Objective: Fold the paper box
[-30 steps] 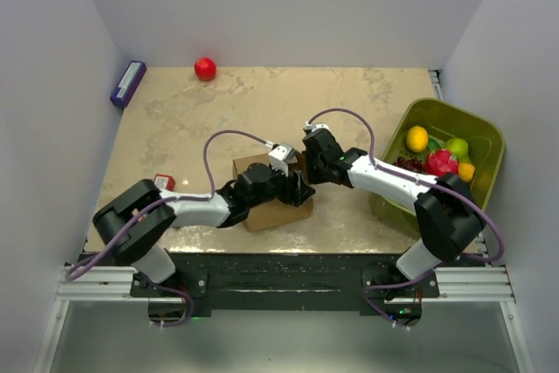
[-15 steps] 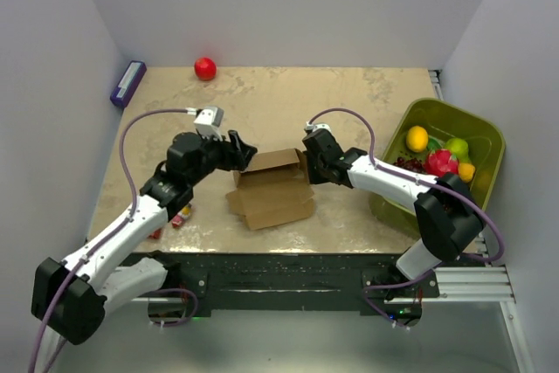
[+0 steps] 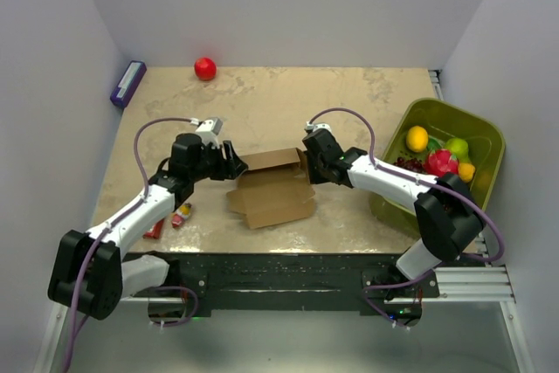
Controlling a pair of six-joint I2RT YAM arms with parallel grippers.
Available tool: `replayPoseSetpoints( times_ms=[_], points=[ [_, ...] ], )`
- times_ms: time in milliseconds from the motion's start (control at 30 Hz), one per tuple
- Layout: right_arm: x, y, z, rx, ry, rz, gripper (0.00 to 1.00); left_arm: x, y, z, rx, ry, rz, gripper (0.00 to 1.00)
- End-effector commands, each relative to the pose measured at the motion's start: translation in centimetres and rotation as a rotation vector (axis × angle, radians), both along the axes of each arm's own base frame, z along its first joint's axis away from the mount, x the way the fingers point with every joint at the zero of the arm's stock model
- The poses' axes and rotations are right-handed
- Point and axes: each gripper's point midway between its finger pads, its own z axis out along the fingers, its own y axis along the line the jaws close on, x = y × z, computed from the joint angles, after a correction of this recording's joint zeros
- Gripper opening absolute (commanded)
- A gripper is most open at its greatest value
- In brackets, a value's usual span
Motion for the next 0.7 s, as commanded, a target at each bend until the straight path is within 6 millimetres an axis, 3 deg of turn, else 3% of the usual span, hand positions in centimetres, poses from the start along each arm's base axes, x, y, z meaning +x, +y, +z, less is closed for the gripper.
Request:
replayPoseSetpoints(
  times_ms=[0, 267, 400, 667],
  points=[
    [-0.1, -0.8, 0.5, -0.042, 0.002, -0.002, 0.0, 0.7, -0.7, 0.8, -0.063, -0.052, -0.007, 0.58],
    [-0.2, -0.4, 0.9, -0.033, -0.002, 0.009, 0.0, 1.2, -0.8, -1.0, -0.071, -0.028, 0.006, 0.49],
    [-0.4, 0.8, 1.7, -0.004, -0.004, 0.036, 0.0, 1.1, -1.4, -1.6, -0.08, 0.004, -0.029, 0.43],
    [-0.9, 3.6, 2.4, 0.054, 0.003, 0.096, 0.0, 0.3, -3.1, -1.7, -0.108, 0.079, -0.142, 0.42]
  ],
)
